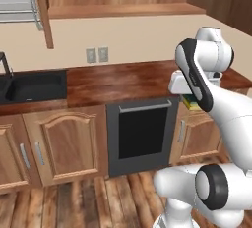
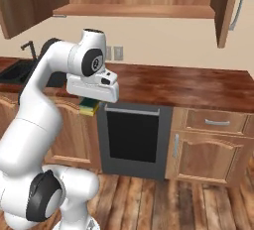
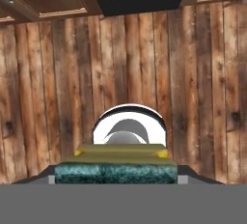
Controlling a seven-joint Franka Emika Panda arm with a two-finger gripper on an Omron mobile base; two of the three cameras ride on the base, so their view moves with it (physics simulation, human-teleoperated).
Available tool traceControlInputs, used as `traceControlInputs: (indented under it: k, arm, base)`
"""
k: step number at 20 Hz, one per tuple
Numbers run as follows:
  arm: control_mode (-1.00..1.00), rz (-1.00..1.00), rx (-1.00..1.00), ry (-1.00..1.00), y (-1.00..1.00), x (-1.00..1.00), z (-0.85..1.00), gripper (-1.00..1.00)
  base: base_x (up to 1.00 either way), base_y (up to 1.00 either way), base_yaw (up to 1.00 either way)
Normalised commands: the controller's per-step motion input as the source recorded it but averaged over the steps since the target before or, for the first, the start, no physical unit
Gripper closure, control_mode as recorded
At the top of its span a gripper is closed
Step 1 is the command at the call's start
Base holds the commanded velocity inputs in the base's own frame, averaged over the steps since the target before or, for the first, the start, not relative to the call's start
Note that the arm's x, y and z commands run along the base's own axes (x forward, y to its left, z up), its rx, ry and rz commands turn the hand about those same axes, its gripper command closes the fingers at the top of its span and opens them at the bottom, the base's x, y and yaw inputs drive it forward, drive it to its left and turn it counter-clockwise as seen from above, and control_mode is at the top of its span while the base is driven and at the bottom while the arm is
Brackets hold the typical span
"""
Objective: Pick up the sponge and sponge from the sink, and place them back in the cabinet, and close the cabinet doors.
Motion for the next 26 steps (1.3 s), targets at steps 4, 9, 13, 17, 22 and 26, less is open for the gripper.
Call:
traceControlInputs:
  k: [4, 9, 13, 17, 22, 26]
  arm:
    - [1.00, 0.00, 0.00, 0.00, 0.00, 0.00, 0.00, 1.00]
    - [1.00, 0.00, 0.00, 0.00, 0.00, 0.00, 0.00, 1.00]
    - [1.00, 0.00, 0.00, 0.00, 0.00, 0.00, 0.00, 1.00]
    - [1.00, 0.00, 0.00, 0.00, 0.00, 0.00, 0.00, 1.00]
    - [1.00, 0.00, 0.00, 0.00, 0.00, 0.00, 0.00, 1.00]
    - [1.00, 0.00, 0.00, 0.00, 0.00, 0.00, 0.00, 1.00]
  base:
    - [0.58, -0.28, 0.00]
    - [0.54, -0.24, 0.00]
    - [0.51, -0.15, 0.00]
    - [0.47, -0.06, 0.02]
    - [0.49, -0.09, 0.02]
    - [0.53, -0.11, 0.03]
